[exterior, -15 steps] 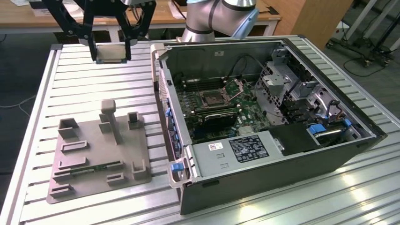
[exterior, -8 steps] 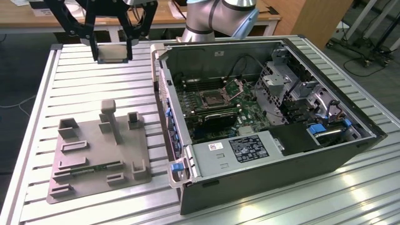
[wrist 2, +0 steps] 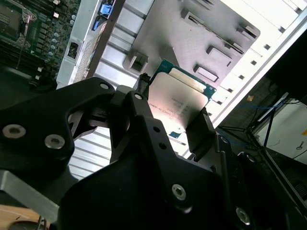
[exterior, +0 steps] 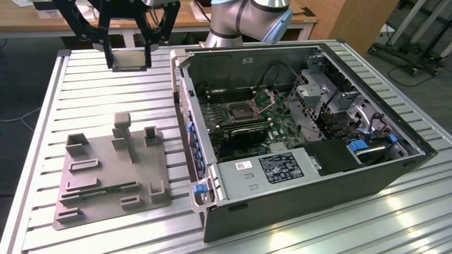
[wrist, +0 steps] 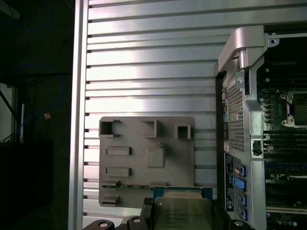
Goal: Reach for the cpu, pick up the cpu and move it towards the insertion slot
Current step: 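Pick up the cpu and move it towards the insertion slot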
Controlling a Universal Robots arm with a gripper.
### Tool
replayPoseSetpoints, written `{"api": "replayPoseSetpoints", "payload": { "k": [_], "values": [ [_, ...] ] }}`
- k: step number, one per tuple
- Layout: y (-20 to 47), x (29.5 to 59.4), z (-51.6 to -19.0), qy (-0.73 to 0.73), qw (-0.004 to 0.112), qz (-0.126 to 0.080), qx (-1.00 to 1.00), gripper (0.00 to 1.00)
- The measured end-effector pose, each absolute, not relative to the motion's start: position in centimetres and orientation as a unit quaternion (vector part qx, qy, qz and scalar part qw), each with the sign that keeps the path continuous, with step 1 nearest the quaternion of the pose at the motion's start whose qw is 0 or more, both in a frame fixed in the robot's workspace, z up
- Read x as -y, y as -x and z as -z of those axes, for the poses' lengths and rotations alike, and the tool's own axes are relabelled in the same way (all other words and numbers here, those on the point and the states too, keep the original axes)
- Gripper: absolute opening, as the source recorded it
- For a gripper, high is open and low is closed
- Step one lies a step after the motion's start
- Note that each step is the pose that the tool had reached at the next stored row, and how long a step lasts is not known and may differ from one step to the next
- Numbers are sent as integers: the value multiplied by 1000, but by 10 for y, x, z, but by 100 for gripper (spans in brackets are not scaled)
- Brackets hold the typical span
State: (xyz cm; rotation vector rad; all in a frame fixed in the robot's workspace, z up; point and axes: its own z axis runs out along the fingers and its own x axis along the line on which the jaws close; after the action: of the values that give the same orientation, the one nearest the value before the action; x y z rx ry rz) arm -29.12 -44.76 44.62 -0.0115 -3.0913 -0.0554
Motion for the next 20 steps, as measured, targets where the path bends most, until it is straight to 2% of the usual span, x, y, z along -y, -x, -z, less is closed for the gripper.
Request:
{"api": "replayPoseSetpoints", "payload": {
  "k": [20],
  "values": [
    [282, 448, -446, 4, 25, 18, 1000, 55]
  ]
}}
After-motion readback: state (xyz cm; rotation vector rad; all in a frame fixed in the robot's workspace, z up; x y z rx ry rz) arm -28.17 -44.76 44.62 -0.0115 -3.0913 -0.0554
